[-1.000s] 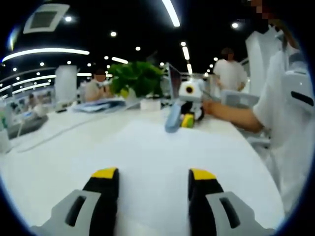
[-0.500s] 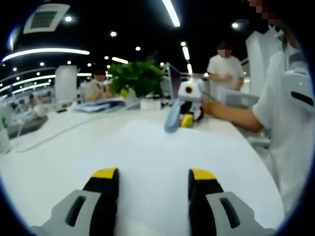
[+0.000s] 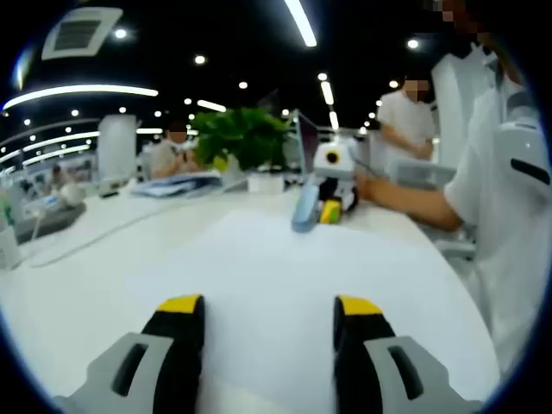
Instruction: Pick up the paper insert the paper into the punch align the paper edges press the punch to punch holes
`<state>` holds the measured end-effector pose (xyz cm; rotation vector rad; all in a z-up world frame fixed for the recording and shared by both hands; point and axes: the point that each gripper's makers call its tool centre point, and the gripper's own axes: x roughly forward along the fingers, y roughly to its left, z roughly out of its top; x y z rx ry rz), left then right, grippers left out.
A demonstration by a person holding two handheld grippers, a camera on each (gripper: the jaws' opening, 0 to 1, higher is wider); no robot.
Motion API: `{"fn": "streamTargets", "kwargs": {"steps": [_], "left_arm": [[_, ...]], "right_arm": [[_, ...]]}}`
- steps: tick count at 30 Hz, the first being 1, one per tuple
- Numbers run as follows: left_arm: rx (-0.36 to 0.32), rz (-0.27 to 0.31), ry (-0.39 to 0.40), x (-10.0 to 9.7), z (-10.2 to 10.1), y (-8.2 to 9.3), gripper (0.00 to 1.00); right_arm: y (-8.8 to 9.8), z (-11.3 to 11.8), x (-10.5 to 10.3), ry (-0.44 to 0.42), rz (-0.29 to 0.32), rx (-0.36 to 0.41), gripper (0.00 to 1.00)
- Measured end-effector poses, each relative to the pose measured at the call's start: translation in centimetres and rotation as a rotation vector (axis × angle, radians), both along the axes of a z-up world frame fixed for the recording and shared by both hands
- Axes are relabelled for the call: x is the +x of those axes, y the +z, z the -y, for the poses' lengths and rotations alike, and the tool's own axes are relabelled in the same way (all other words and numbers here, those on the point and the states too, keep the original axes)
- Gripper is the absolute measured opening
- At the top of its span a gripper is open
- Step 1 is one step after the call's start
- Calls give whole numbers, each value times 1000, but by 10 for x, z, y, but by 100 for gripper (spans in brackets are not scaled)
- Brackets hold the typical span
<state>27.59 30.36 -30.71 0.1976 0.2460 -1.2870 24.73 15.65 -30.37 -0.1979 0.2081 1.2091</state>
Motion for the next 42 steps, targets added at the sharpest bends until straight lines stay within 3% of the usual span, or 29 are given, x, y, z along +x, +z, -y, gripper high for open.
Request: {"fn": "streamTargets", "kwargs": {"steps": [14, 17, 25, 41, 42], "left_arm": [[-24, 4, -36, -11, 3, 5, 59], [3, -6, -42, -13, 3, -1, 58], [-6, -5, -41, -16, 3, -2, 57], [-13, -1, -35, -8, -1, 1, 55], [-44, -14, -33, -6, -2, 7, 55]], "right_arm": [[-2, -1, 0, 0, -2, -7, 22], [-2, -1, 1, 6, -10, -3, 22], [-2, -2, -1, 17, -23, 4, 22], [-3, -4, 0, 29, -32, -4, 23], [-3, -4, -1, 27, -29, -7, 23]]}}
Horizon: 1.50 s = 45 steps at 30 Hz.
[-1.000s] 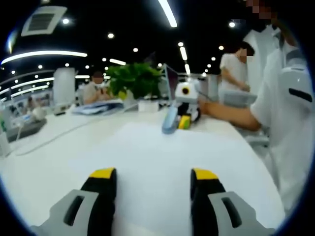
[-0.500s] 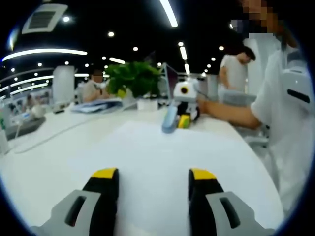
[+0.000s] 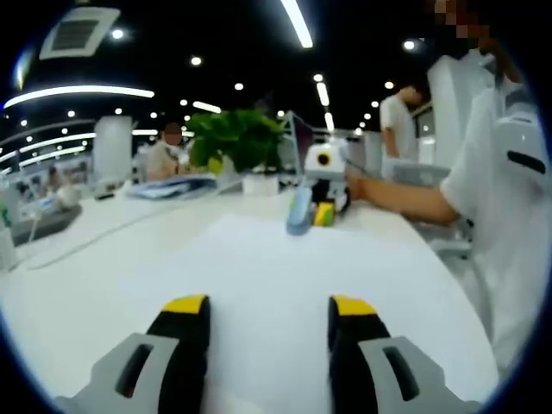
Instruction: Pick up the paper insert the paper into the punch align the paper edges press the punch to punch holes
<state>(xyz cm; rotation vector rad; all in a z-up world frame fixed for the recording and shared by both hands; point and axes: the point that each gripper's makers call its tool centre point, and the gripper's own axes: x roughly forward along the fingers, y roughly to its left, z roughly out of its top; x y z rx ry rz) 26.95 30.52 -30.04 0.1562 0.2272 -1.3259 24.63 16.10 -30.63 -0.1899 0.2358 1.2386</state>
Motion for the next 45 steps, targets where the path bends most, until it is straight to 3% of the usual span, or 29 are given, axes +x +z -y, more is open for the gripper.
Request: {"fn": "streamTargets", "kwargs": {"steps": [3, 8, 16, 21, 26, 31, 37, 45], "left_arm": [[-89, -46, 15, 5, -2, 18, 54], [-85, -33, 12, 9, 1, 24, 54], [-59, 5, -91, 1, 62, 29, 54], [-96, -33, -158, 1, 102, 36, 54], [-81, -17, -184, 2, 129, 35, 52], [-70, 8, -212, -4, 144, 38, 52], [-57, 7, -240, -10, 164, 28, 50], [-53, -17, -247, -13, 160, 13, 48]], "right_arm": [[2, 2, 1, -18, 0, 10, 25], [2, 5, 1, -46, -11, 15, 26], [4, 10, -1, -115, -31, 38, 27], [3, 20, 4, -213, -16, 34, 29], [9, 21, 2, -229, -11, 69, 30], [14, 19, -11, -231, 5, 92, 30], [13, 20, -9, -244, 0, 91, 27], [9, 23, -3, -280, 10, 58, 27]]}}
